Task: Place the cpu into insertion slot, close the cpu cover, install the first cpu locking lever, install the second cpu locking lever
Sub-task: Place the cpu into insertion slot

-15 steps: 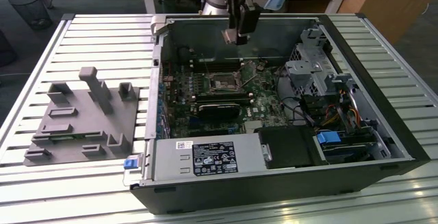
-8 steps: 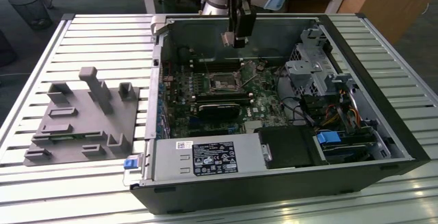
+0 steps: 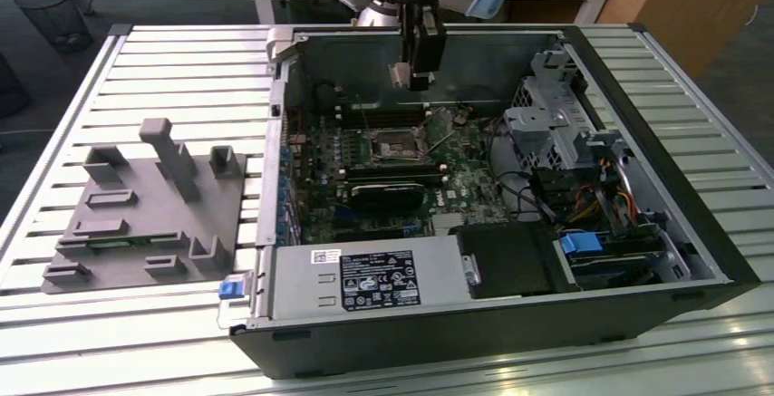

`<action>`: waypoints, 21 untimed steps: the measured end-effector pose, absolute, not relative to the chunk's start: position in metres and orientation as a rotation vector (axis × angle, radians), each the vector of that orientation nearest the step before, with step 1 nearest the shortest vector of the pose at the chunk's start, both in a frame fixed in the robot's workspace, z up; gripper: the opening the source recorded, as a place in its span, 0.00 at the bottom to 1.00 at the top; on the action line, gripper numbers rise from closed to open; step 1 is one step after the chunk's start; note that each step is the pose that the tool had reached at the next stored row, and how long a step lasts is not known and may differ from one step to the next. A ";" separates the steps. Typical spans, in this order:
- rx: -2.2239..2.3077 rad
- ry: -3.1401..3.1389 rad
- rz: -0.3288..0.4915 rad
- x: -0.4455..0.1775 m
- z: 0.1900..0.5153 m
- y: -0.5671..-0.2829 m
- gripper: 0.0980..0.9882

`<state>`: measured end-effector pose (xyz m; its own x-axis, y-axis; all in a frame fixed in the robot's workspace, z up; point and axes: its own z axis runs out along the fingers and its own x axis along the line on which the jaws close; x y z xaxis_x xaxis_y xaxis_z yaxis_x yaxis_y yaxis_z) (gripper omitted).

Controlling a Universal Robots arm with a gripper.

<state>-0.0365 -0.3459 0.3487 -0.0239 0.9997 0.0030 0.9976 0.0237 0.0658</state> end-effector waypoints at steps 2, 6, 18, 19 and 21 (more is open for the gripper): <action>2.163 2.216 0.075 -0.036 0.345 -0.345 0.50; 2.164 2.216 0.072 -0.037 0.338 -0.345 0.50; 2.165 2.217 0.068 -0.037 0.327 -0.345 0.50; 2.165 2.217 0.068 -0.037 0.326 -0.345 0.50; 2.165 2.217 0.067 -0.037 0.325 -0.345 0.50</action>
<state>-0.0366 -0.3453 0.3252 -0.0239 0.9997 0.0004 0.9979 0.0238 0.0604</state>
